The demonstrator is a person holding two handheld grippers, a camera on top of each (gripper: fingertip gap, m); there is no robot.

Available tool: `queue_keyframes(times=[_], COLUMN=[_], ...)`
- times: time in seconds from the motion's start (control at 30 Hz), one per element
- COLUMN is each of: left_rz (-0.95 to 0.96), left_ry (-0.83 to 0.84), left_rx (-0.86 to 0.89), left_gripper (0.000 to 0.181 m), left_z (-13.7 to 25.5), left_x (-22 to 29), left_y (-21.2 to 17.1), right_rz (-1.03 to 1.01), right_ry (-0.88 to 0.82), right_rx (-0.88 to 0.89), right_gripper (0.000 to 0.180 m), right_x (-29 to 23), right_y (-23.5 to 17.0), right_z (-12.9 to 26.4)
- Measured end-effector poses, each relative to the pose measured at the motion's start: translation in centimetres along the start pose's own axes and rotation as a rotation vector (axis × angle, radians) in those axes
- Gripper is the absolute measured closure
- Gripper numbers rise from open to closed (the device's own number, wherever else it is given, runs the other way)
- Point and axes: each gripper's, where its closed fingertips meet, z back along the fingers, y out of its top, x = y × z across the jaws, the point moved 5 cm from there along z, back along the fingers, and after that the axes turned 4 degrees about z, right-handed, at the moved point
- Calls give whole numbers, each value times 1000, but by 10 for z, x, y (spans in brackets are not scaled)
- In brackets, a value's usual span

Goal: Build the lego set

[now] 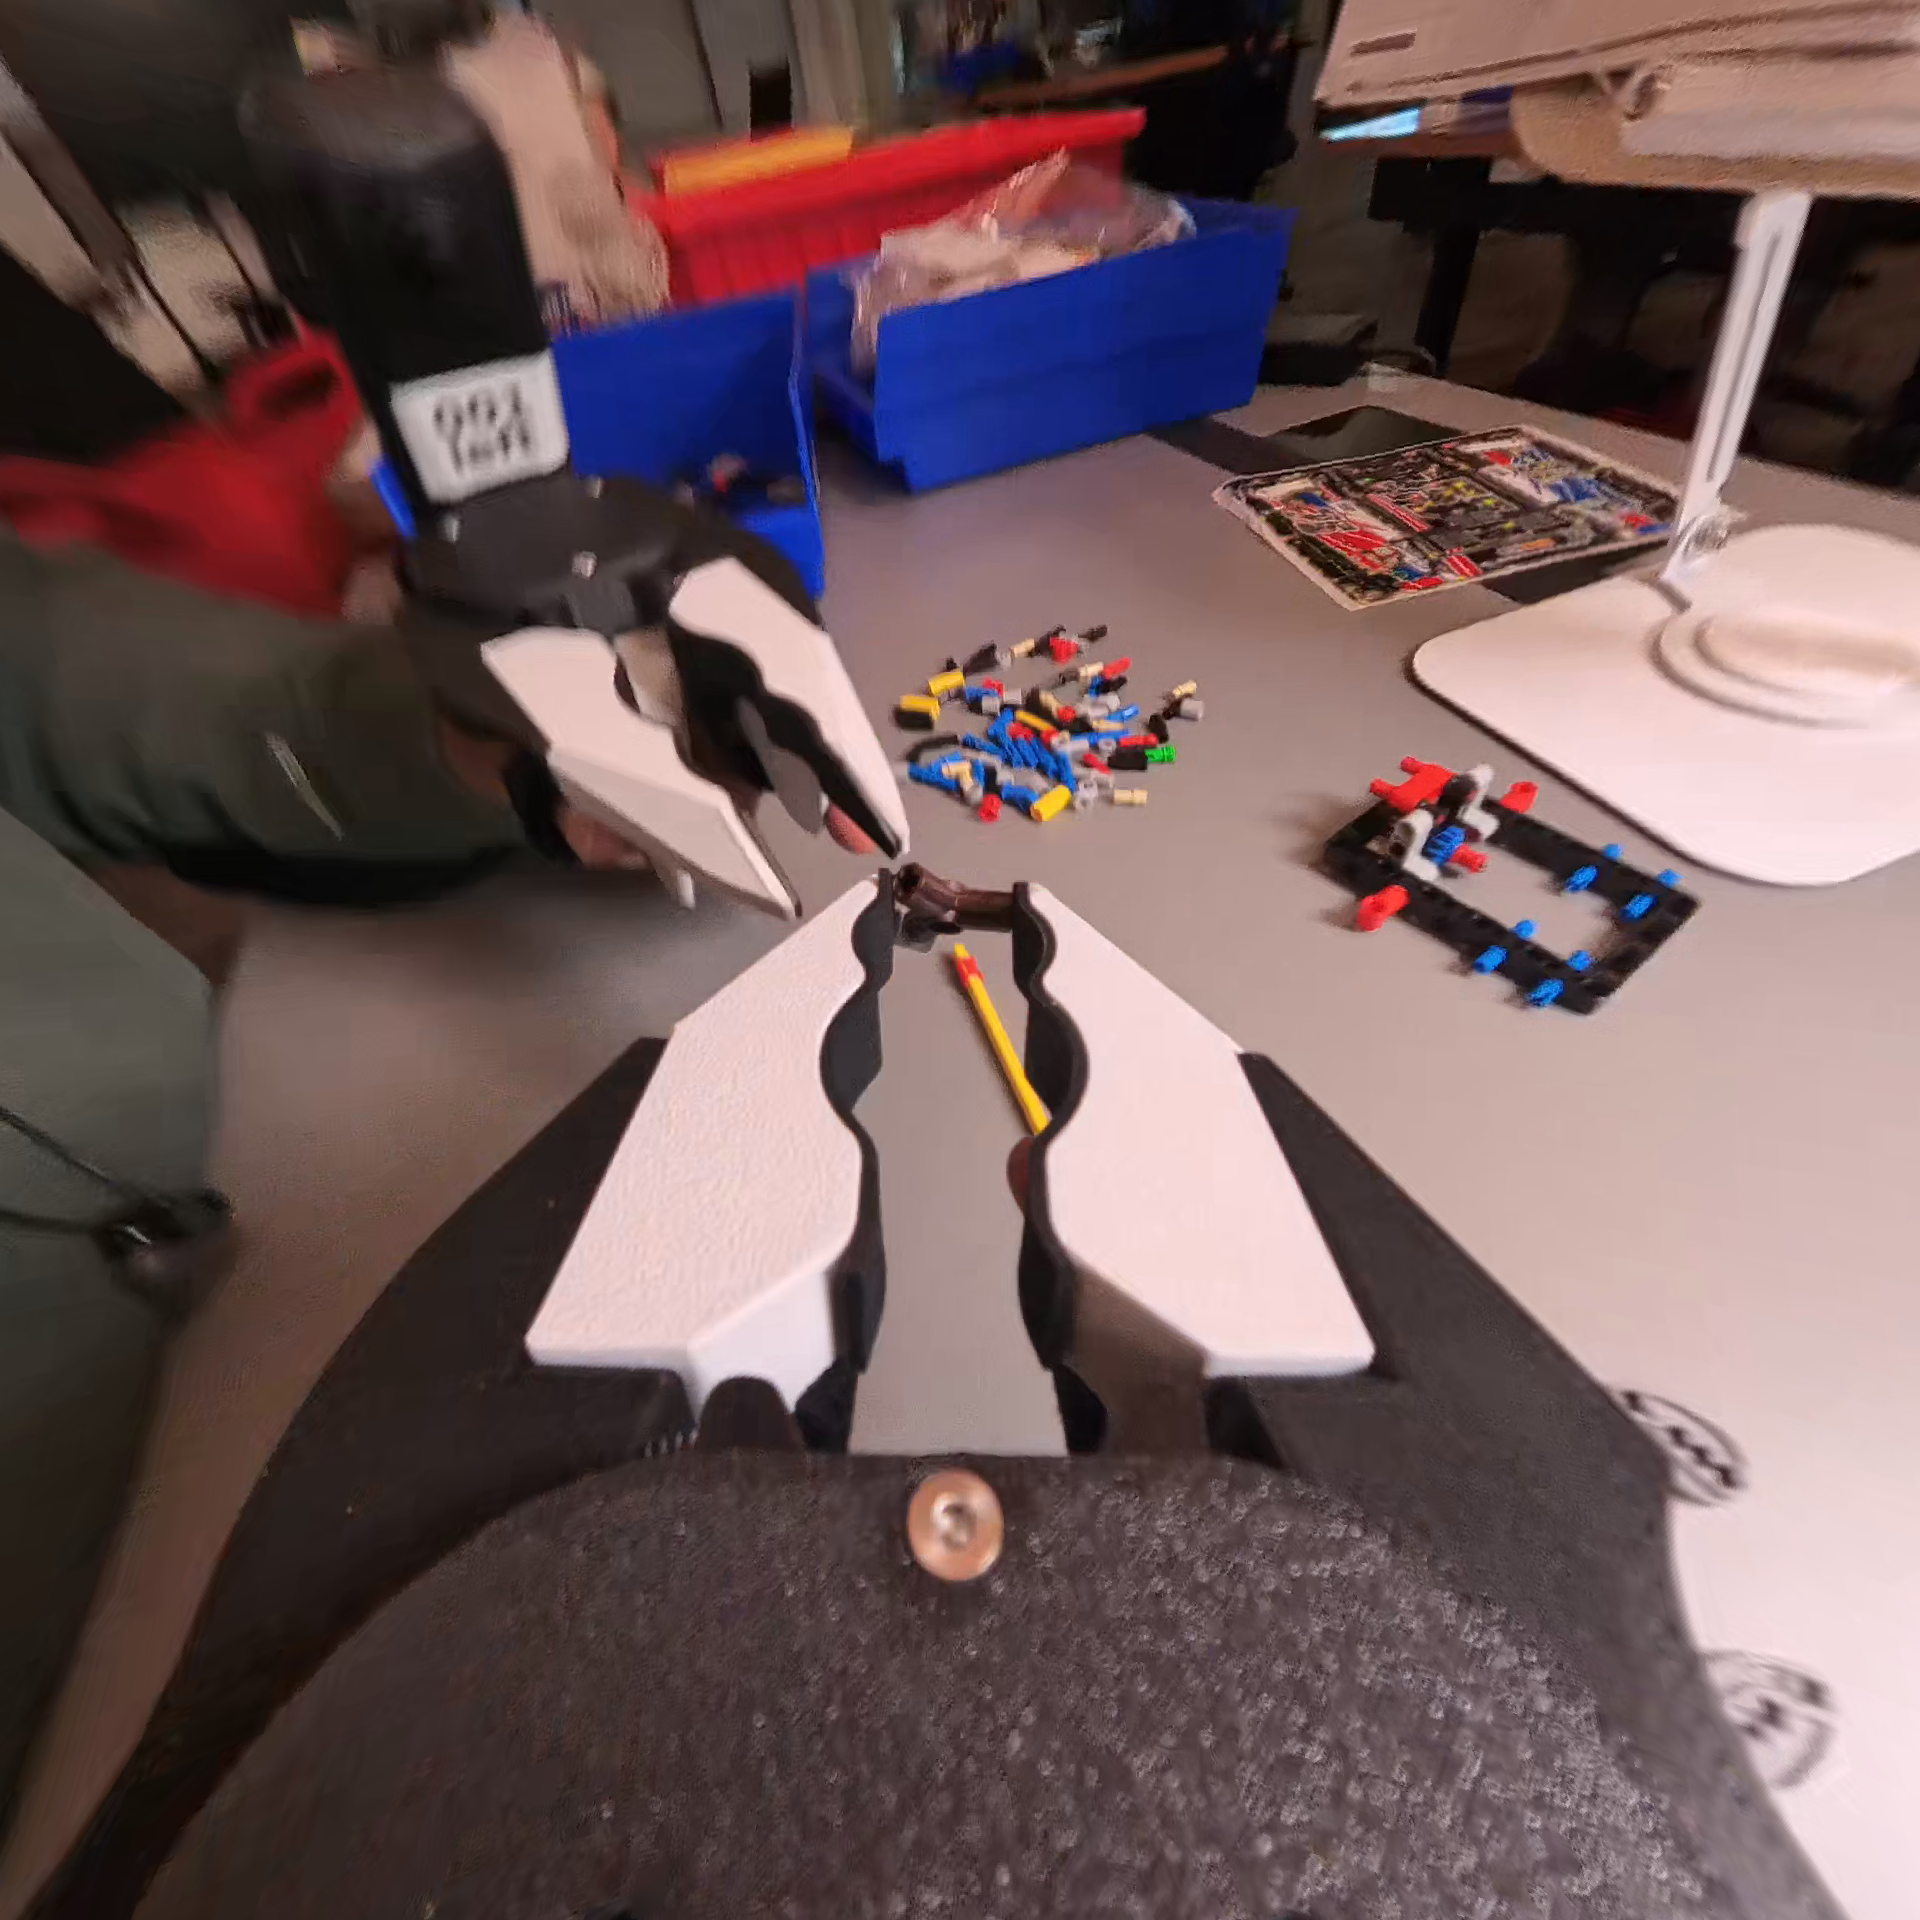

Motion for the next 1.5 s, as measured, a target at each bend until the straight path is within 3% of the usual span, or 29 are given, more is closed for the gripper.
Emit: queue_keyframes(times=[0.23,0.43,0.7,0.9,1.1,1.43,1.5], left_rz=[314,331,413,430,437,631,654], left_ry=[-188,-187,-246,-235,-218,-188,-177], left_rx=[-40,-132,-134,-110,-130,-166,-179], left_gripper=[157,153,177,161,160,158,172], left_z=[-5,-11,-10,-9,-10,-19,-19], left_x=[-1,0,3,-1,-1,-5,-6], left_y=[-10,-23,-22,-20,-23,-33,-35], right_rz=[563,569,632,675,694,1006,1043], right_ry=[-70,-7,-48,-102,-114,-252,-260], right_rx=[-235,-198,-189,-216,-252,-411,-410], right_gripper=[160,160,160,160,159,160,160], right_x=[-19,-32,-32,-27,-27,-33,-37], right_y=[-29,-30,-28,-29,-33,-38,-37], right_z=[-11,-15,-15,-14,-18,-31,-35])
